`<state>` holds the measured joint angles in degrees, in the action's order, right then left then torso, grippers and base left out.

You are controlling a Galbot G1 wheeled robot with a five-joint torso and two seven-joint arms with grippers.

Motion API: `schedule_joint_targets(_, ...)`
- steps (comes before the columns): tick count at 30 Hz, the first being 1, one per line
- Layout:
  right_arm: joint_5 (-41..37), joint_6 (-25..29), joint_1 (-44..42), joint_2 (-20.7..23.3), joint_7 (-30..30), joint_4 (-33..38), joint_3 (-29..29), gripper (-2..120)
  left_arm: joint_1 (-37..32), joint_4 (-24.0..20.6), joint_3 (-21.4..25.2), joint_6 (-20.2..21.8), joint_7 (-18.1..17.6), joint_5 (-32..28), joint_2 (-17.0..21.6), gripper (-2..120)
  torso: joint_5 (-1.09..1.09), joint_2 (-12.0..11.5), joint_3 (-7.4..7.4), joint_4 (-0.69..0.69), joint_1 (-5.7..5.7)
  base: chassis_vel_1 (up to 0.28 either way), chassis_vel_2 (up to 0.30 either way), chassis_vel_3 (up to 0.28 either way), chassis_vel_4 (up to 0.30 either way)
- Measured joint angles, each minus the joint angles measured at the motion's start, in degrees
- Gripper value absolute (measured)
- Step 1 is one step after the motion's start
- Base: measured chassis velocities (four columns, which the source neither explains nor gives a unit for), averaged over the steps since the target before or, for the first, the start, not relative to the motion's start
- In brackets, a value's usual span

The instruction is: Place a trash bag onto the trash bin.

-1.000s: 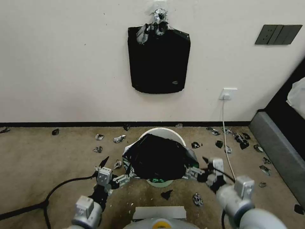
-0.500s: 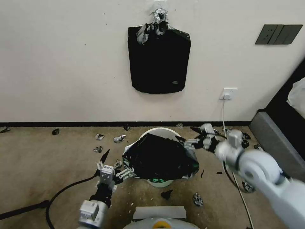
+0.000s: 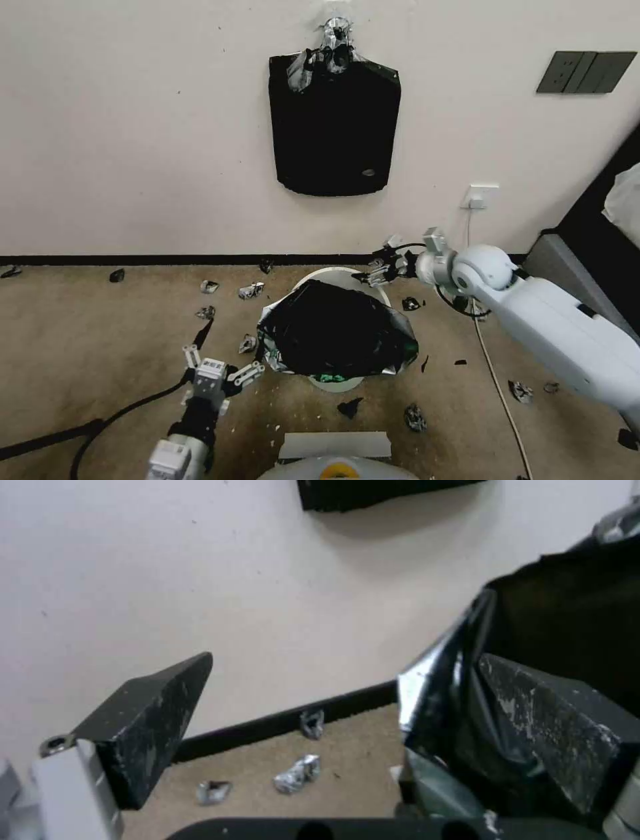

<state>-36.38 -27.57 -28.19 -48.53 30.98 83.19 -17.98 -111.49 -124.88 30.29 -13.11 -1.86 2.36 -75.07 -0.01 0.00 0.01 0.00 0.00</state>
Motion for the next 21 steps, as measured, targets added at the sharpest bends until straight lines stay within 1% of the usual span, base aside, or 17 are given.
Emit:
schedule_joint_targets(2,1.4,0.85,2.03,-1.46,1.92,-3.14,-2.33,100,-0.24,-0.36,0.41,-0.04,0.02,0.08,-0.42,100,-0.01,0.0,0.0,-0.01,0.0,0.0,0.0,0.0,0.0)
schedule_joint_targets(3,1.4,0.85,2.03,-1.46,1.92,-3.14,-2.33,100,-0.24,-0.36,0.41,-0.04,0.02,0.08,-0.42,100,-0.01,0.0,0.0,-0.01,0.0,0.0,0.0,0.0,0.0)
schedule_joint_targets(5,1.98,1.28,3.51,-2.58,3.41,-5.35,-4.16,100,-0.42,-0.54,0.29,-0.04,0.03,0.28,-0.94,100,0.01,0.0,0.0,0.0,0.0,0.0,0.0,0.0,0.0)
schedule_joint_targets(11,2.09,1.61,5.02,-3.89,4.99,-7.64,-6.48,96,-0.35,-0.75,0.11,-0.04,0.04,0.52,-1.51,100,0.0,0.0,-0.01,0.0,0.0,0.0,0.0,0.0,0.0)
schedule_joint_targets(12,2.08,1.72,5.16,-4.11,5.15,-7.94,-6.86,94,-0.33,-0.76,0.12,-0.03,0.03,0.52,-1.54,100,0.0,0.0,0.0,0.0,0.0,0.0,0.0,0.0,0.0)
schedule_joint_targets(13,1.91,1.77,5.22,-4.58,5.39,-8.45,-7.16,87,-0.33,-0.77,0.14,-0.03,0.01,0.52,-1.61,100,-0.01,0.0,-0.01,-0.01,0.0,0.0,0.0,0.0,0.0)
schedule_joint_targets(14,1.76,1.79,5.23,-5.01,5.56,-8.98,-7.27,84,-0.37,-0.79,0.19,-0.02,-0.03,0.52,-1.63,100,0.0,0.0,0.0,-0.01,0.0,0.0,0.0,0.0,0.0)
schedule_joint_targets(15,1.76,1.79,5.23,-5.01,5.56,-8.98,-7.27,84,-0.37,-0.79,0.19,-0.02,-0.03,0.52,-1.63,100,0.0,0.0,0.0,-0.01,0.0,0.0,0.0,0.0,0.0)
schedule_joint_targets(17,1.27,1.97,5.27,-5.91,5.74,-10.23,-7.23,73,-0.51,-0.92,0.38,0.03,-0.1,0.4,-1.61,100,-0.01,0.0,-0.01,-0.01,0.0,0.0,0.0,0.0,0.0)
schedule_joint_targets(18,1.27,1.97,5.27,-5.91,5.74,-10.23,-7.23,73,-0.51,-0.92,0.38,0.03,-0.1,0.4,-1.61,100,-0.01,0.0,-0.01,-0.01,0.0,0.0,0.0,0.0,0.0)
schedule_joint_targets(21,0.87,2.08,5.45,-6.27,5.84,-10.87,-7.31,57,-0.68,-1.21,0.7,0.12,-0.14,-0.14,-1.44,100,-0.01,0.0,-0.01,-0.02,0.0,0.0,0.0,0.0,0.0)
